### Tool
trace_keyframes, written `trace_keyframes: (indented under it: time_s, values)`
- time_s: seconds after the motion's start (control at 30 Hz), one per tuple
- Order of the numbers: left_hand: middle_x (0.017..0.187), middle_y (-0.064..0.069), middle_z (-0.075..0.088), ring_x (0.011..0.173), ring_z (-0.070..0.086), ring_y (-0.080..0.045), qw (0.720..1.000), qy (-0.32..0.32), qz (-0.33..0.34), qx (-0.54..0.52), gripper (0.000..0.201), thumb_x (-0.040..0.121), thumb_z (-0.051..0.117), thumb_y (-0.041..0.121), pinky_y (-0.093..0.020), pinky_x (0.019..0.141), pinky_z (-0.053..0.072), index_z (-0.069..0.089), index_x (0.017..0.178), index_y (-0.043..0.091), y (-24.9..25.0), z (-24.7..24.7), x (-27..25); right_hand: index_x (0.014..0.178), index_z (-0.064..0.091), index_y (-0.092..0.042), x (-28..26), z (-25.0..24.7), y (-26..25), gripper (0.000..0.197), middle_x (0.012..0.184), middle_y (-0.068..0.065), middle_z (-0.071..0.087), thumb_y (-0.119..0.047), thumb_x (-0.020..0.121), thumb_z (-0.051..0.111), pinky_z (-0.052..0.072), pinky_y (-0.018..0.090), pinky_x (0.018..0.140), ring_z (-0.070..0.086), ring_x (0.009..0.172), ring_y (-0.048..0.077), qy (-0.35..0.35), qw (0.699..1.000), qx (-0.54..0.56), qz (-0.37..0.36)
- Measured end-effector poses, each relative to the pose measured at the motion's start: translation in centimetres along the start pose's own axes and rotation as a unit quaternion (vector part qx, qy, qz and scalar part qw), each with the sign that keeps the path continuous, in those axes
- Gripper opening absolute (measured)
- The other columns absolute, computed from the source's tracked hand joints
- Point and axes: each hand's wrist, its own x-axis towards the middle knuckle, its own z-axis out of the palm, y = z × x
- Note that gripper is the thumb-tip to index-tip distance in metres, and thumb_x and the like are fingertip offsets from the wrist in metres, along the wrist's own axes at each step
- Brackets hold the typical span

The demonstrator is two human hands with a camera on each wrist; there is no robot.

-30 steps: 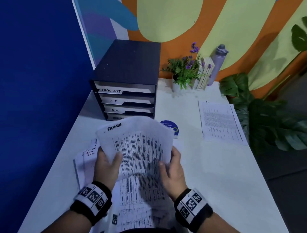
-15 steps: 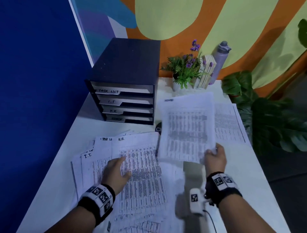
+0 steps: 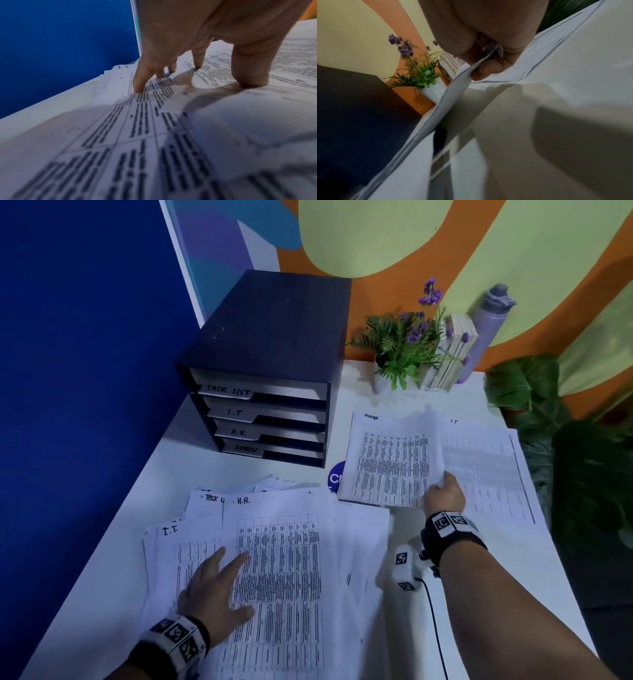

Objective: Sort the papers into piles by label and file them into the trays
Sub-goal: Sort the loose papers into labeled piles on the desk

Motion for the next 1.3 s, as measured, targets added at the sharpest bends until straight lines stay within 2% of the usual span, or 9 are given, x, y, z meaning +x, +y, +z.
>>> trace_keyframes:
  time_s: [0.23,0.33,0.5,0.6,0.7,0.93,1.1,1.2,1.3]
  values:
    - [0.159,0.013,-0.005,0.147,0.003,-0.017,1.0,0.009,0.008,-0.002,0.094,0.072,0.068,0.06,-0.05,0.116,0.023,0.013,0.147,0.052,-0.3,0.1,0.1,0.149,0.028,-0.011,1.4,0.7,0.2,0.058,0.151,0.019,0.029,-0.009,0.095,0.048,0.035,0.055,0.104,0.037,0.131,0.041,-0.002,0.995,-0.095,-0.031]
    - [0.16,0.011,0.003,0.146,0.01,-0.018,0.999,0.03,-0.005,-0.025,0.088,0.076,0.068,0.058,-0.048,0.115,0.026,0.017,0.147,0.049,-0.2,-0.3,0.2,0.144,0.04,-0.011,-1.2,0.9,0.0,0.052,0.145,0.019,0.034,-0.011,0.094,0.054,0.038,0.054,0.106,0.043,0.126,0.039,-0.015,0.995,-0.059,-0.078]
    - [0.159,-0.001,0.015,0.143,0.02,-0.028,0.987,0.096,-0.109,-0.064,0.076,0.083,0.067,0.048,-0.046,0.114,0.028,0.031,0.148,0.034,-1.6,-1.2,-0.3,0.143,0.038,-0.022,-11.3,0.1,1.2,0.056,0.134,0.008,0.034,-0.033,0.093,0.058,0.04,0.038,0.105,0.048,0.114,0.026,-0.225,0.971,0.007,-0.077]
    - [0.16,-0.003,0.009,0.145,0.014,-0.03,0.98,0.082,-0.168,-0.066,0.081,0.083,0.064,0.052,-0.045,0.117,0.022,0.024,0.15,0.033,-2.5,-1.7,-0.6,0.152,0.017,-0.033,-15.9,-0.4,3.0,0.082,0.143,0.008,0.025,-0.053,0.085,0.061,0.036,0.046,0.111,0.041,0.128,0.03,-0.319,0.944,-0.04,-0.079]
    - [0.16,-0.007,0.009,0.146,0.016,-0.029,0.977,0.078,-0.188,-0.065,0.083,0.083,0.064,0.053,-0.04,0.119,0.018,0.023,0.151,0.031,-3.0,-1.9,-1.0,0.152,0.006,-0.033,-18.0,-0.1,3.6,0.093,0.143,0.011,0.024,-0.048,0.083,0.066,0.033,0.048,0.111,0.033,0.131,0.037,-0.357,0.918,-0.144,-0.094]
    - [0.16,-0.005,0.014,0.144,0.022,-0.03,0.978,0.086,-0.175,-0.075,0.077,0.082,0.066,0.052,-0.042,0.117,0.024,0.033,0.148,0.032,-5.3,-2.9,-1.1,0.146,0.01,-0.011,-20.5,2.9,2.2,0.084,0.143,0.018,0.029,-0.033,0.085,0.062,0.026,0.04,0.109,0.032,0.131,0.036,-0.312,0.899,-0.274,-0.141]
    - [0.16,0.004,0.011,0.146,0.008,-0.026,0.979,0.079,-0.188,-0.025,0.067,0.086,0.049,0.066,-0.052,0.115,0.018,0.032,0.145,0.041,-6.8,-4.3,-1.4,0.147,0.01,-0.01,-22.8,5.7,1.6,0.086,0.146,0.016,0.023,-0.035,0.082,0.062,0.027,0.043,0.108,0.029,0.133,0.036,-0.319,0.892,-0.285,-0.148]
    - [0.154,0.004,0.022,0.141,0.018,-0.027,0.98,0.086,-0.173,0.036,0.064,0.084,0.041,0.073,-0.054,0.11,0.023,0.038,0.14,0.041,-5.9,-4.7,-2.0,0.136,0.033,-0.018,-23.6,6.3,0.7,0.06,0.151,0.017,0.017,-0.035,0.084,0.059,0.029,0.045,0.107,0.029,0.132,0.039,-0.323,0.885,-0.304,-0.139]
    - [0.14,-0.006,0.037,0.127,0.04,-0.027,0.987,0.071,-0.143,-0.01,0.074,0.073,0.066,0.065,-0.044,0.106,0.039,0.048,0.132,0.024,-5.2,-4.1,-1.7,0.125,0.051,-0.025,-23.9,5.5,-0.2,0.032,0.16,0.012,0.001,-0.035,0.094,0.045,0.03,0.053,0.109,0.021,0.14,0.036,-0.232,0.903,-0.319,-0.168]
